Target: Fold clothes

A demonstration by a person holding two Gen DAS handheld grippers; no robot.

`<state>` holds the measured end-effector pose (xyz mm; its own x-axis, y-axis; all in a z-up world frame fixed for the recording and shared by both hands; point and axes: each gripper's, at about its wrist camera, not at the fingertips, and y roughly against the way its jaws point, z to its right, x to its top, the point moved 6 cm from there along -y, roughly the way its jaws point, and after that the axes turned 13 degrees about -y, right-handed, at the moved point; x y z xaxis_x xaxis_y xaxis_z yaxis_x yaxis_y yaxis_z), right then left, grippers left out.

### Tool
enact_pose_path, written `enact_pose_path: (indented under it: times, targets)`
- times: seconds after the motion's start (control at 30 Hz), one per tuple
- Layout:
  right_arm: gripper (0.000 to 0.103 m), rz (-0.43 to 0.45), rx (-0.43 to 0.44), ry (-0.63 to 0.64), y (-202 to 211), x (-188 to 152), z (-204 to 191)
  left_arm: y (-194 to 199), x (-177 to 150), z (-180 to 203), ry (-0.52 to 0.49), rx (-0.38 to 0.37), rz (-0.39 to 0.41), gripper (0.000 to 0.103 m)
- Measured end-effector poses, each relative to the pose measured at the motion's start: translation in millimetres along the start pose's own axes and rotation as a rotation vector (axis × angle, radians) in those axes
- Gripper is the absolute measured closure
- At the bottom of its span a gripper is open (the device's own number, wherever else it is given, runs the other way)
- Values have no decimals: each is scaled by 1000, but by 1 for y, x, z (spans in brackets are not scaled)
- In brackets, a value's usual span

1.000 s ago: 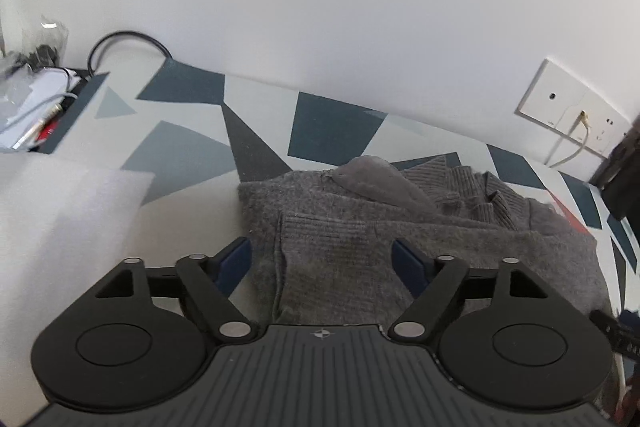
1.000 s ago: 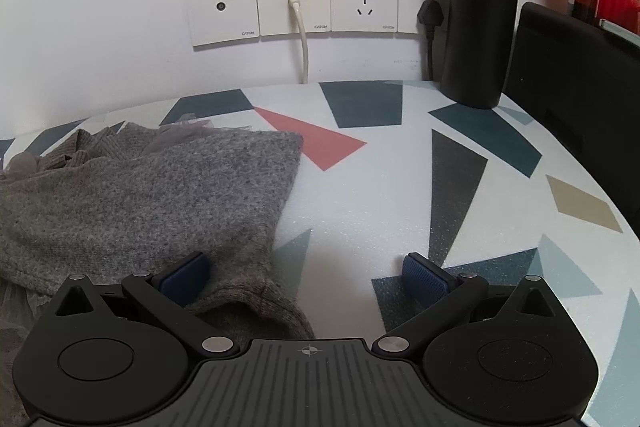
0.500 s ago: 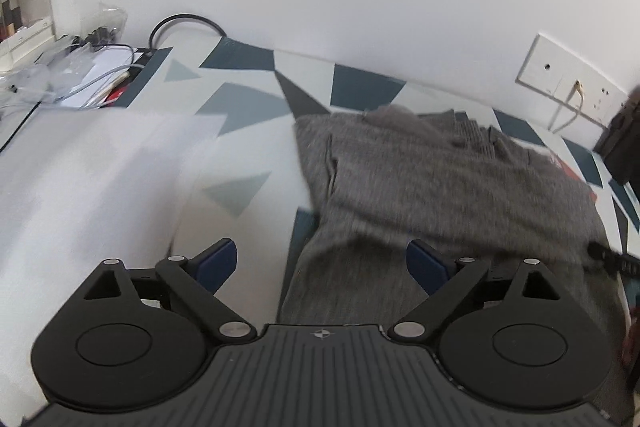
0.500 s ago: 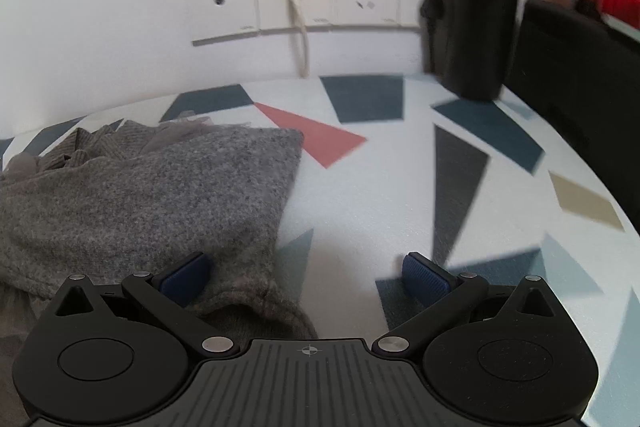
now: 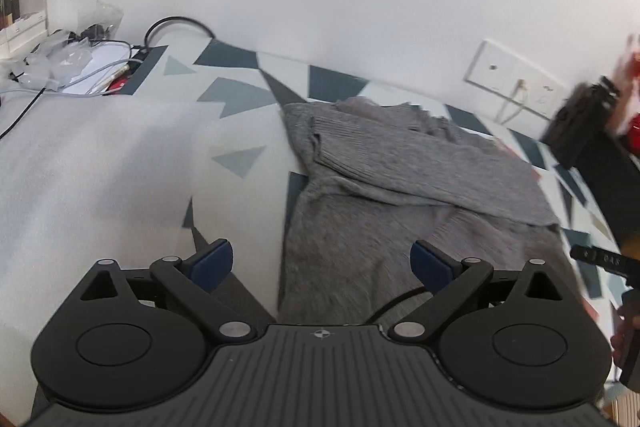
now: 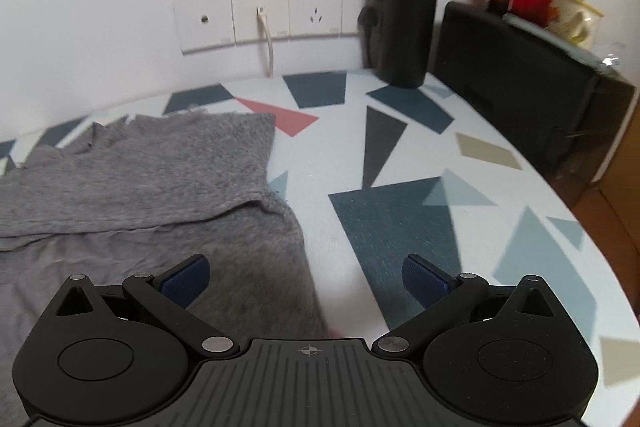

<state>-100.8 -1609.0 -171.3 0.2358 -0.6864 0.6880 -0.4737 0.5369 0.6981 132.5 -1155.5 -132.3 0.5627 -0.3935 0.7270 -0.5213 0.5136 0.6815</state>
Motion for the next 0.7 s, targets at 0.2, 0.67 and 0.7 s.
enact_pose_path:
  times: [0.2,0.67,0.7]
  targets:
    - [1,48,-1,-9,51,-18,12,32,-19,12,-28,-57,-1,5]
    - [1,22,-59,-3,90,-61,49,67,-63,29,-49,-111,-30,2]
    - [1,16,-61,5,91,-63,50,63,-68,29,-50,-111,-46,2]
